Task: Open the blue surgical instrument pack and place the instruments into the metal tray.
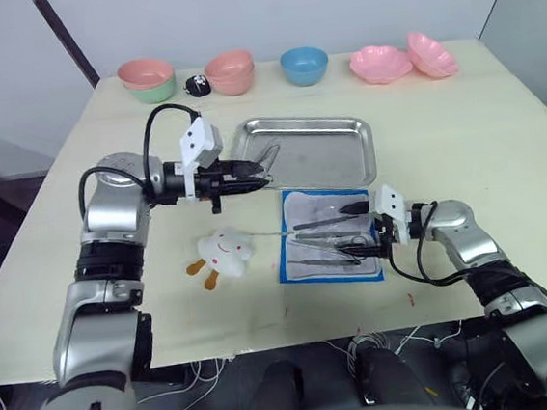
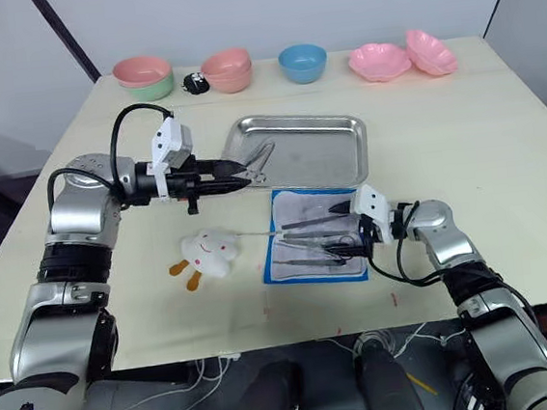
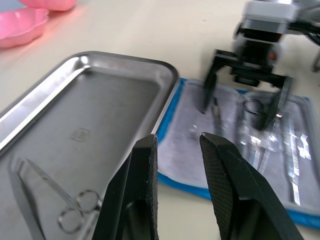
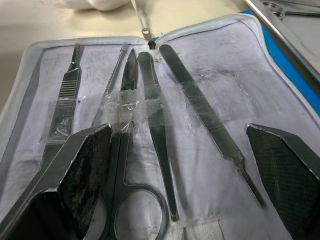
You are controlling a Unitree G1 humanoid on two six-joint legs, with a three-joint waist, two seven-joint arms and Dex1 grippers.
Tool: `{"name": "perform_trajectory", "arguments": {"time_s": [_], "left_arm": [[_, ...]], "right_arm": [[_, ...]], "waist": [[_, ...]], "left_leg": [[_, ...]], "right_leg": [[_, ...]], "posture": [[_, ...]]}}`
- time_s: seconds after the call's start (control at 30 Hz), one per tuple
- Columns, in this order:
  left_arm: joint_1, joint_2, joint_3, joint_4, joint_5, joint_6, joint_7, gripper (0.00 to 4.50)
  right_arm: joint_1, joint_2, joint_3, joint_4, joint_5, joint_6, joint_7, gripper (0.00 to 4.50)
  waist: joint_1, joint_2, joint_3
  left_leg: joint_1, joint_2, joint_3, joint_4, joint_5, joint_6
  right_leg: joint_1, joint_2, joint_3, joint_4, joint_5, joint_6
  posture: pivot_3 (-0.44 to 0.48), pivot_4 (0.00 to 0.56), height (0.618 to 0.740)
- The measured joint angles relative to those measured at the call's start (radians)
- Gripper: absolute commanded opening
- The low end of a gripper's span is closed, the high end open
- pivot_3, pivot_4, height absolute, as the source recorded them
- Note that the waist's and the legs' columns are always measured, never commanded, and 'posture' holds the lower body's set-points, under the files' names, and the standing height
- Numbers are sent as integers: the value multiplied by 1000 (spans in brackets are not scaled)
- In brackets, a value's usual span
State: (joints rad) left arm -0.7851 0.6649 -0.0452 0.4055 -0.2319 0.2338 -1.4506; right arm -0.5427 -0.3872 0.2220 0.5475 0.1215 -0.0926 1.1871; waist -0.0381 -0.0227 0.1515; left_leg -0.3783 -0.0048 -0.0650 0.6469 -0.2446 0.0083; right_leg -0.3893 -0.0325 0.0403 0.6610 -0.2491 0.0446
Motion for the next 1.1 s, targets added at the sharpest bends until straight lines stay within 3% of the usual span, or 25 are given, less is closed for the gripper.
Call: {"name": "perform_trajectory", "arguments": {"time_s": [0.7,1.03,1.07,1.1], "left_arm": [[45,11,-5,-36,-87,-63,-103,1397],[-4,236,-211,-39,-223,-128,-112,1397],[-15,254,-233,-36,-232,-144,-112,1947],[-24,266,-246,-31,-240,-159,-113,2226]], "right_arm": [[-1,-42,-31,80,42,-63,92,4500],[-11,-42,-35,107,44,-82,104,4500],[-11,-42,-35,108,44,-84,104,4500],[-11,-42,-36,109,44,-84,105,4500]], "waist": [[0,0,0],[2,0,1],[2,0,1],[2,0,1]], "left_leg": [[-1,0,0,0,0,0],[-1,0,-1,0,0,0],[-1,0,0,0,0,0],[-1,0,0,0,0,0]], "right_leg": [[0,-1,-1,-1,0,0],[1,-1,0,-2,0,0],[0,-1,0,-2,0,0],[1,-1,0,-2,0,0]], "posture": [[0,150,740],[0,150,740],[0,150,740],[0,150,740]]}}
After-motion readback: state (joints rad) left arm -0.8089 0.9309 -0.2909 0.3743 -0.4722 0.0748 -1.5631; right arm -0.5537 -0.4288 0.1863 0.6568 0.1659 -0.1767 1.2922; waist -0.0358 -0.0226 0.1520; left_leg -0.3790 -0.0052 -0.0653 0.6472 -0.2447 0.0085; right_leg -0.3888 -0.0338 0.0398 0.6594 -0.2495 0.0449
